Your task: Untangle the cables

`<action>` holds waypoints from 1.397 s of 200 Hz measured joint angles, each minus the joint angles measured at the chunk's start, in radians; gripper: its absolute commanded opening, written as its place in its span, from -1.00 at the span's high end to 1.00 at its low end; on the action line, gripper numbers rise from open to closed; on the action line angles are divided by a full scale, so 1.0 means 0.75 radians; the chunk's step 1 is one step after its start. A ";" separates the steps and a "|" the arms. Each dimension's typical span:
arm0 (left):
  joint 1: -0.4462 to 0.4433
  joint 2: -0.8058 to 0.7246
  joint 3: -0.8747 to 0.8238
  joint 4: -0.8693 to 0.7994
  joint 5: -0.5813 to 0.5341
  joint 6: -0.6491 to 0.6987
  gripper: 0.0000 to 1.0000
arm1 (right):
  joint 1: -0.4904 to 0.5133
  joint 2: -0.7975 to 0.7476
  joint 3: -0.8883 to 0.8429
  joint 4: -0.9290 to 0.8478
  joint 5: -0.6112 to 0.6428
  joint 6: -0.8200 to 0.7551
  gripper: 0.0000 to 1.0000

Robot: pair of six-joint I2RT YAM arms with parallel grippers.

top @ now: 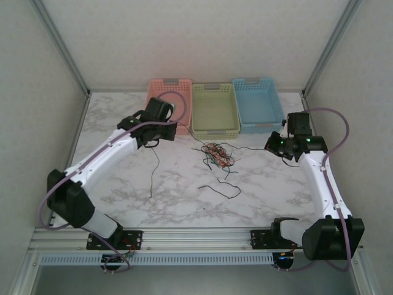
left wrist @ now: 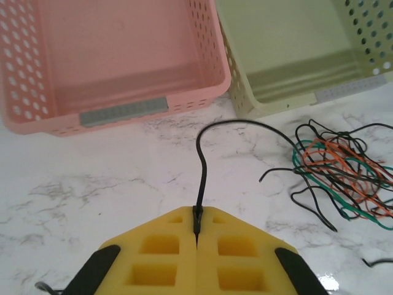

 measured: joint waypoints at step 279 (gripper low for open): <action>0.064 -0.630 0.476 -0.620 -0.418 0.087 1.00 | 0.005 0.000 -0.015 -0.021 0.342 -0.005 1.00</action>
